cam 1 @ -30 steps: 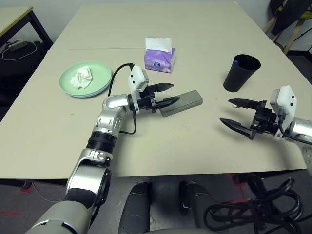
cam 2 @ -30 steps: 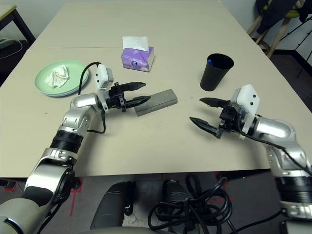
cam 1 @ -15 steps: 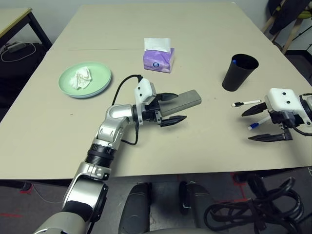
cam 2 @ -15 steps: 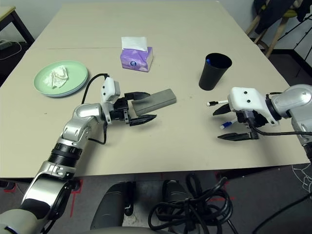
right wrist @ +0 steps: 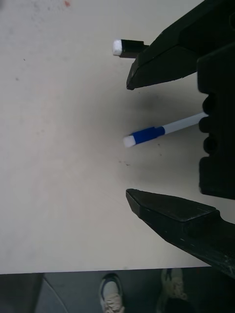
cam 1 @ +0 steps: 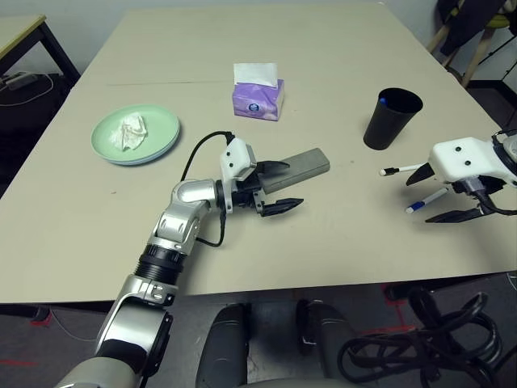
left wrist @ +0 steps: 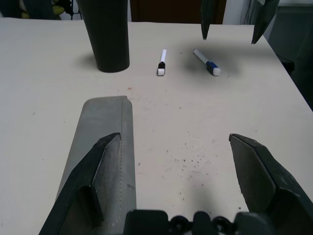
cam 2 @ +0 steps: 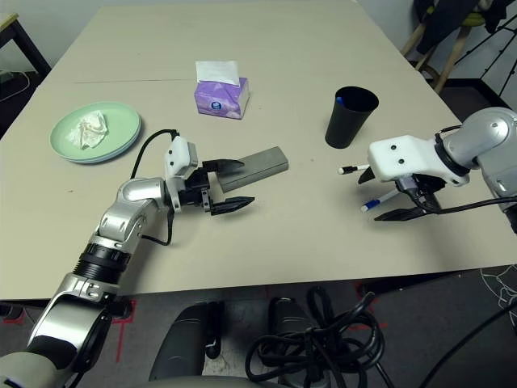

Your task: Organize and tidy the items on the table.

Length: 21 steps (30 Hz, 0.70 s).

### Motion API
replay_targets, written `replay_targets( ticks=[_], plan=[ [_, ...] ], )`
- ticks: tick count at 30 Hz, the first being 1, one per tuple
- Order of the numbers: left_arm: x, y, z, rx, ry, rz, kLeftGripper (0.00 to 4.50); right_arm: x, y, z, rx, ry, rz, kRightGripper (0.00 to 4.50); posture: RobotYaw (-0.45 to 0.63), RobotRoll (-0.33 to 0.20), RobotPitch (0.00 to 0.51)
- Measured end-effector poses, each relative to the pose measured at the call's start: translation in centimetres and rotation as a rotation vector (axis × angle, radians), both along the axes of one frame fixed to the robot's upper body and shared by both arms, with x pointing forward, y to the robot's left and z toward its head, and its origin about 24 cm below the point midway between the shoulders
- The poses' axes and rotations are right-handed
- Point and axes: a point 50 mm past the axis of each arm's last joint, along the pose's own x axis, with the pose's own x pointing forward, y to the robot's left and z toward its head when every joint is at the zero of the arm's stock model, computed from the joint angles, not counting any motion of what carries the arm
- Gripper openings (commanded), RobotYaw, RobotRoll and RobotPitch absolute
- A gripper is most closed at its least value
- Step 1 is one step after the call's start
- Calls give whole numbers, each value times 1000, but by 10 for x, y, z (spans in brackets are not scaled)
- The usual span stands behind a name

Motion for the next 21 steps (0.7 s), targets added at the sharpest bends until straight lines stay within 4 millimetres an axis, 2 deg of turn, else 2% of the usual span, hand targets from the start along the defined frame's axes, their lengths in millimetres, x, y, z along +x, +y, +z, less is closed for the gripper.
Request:
replay_targets(
  ticks=[6,11,21],
  plan=[
    [-4,0,3,3,-13,4,4483,2,-8,-6,-78,4,44,4500,6,0,177],
    [-5,5,-2,16,15,19,4483,5,-14,-6,-122,-4,69,4500,7,0,189],
    [-4,5,0,7,-6,40,4483,14,-12,-10,-223,-19,149,4500,32,0,219]
  ],
)
